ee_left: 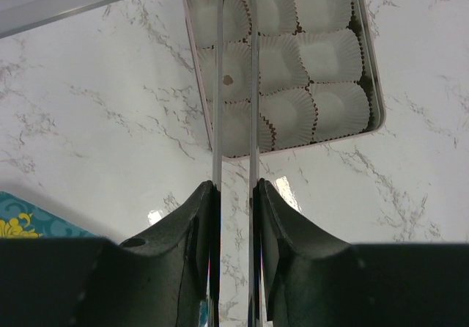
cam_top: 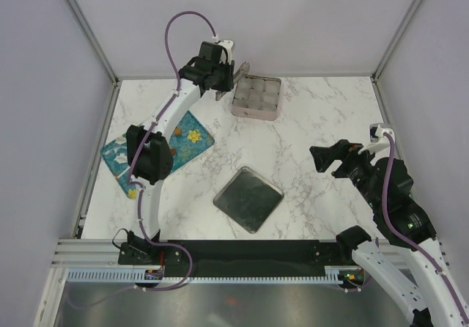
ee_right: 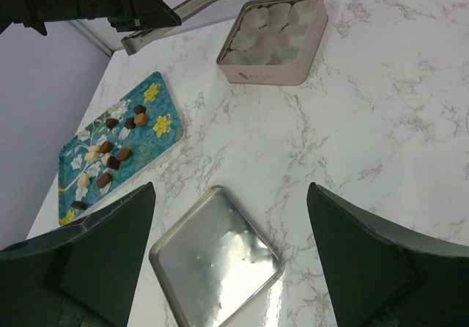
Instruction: Pack the chocolate
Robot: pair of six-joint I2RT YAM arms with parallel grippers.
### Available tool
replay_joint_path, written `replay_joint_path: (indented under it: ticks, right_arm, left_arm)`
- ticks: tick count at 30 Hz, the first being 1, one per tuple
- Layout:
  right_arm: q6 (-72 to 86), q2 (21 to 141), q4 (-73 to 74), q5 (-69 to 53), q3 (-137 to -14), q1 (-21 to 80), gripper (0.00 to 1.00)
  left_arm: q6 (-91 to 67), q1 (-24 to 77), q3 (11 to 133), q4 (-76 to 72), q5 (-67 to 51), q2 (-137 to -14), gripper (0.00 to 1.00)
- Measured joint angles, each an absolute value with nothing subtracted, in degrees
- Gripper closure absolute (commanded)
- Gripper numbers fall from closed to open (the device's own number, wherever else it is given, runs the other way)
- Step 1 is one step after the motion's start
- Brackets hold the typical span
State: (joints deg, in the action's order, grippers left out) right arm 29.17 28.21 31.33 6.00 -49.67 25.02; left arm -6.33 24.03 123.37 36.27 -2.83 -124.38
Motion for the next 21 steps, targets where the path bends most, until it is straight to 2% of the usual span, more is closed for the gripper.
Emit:
replay_joint_path:
  ticks: [21]
  right_arm:
    - [29.1, 28.5, 31.3, 7.4, -49.7, 25.0, 0.07]
  left_arm:
    - [-4.8, 24.1, 123.3, 33.2, -1.4, -131.0, 0.64]
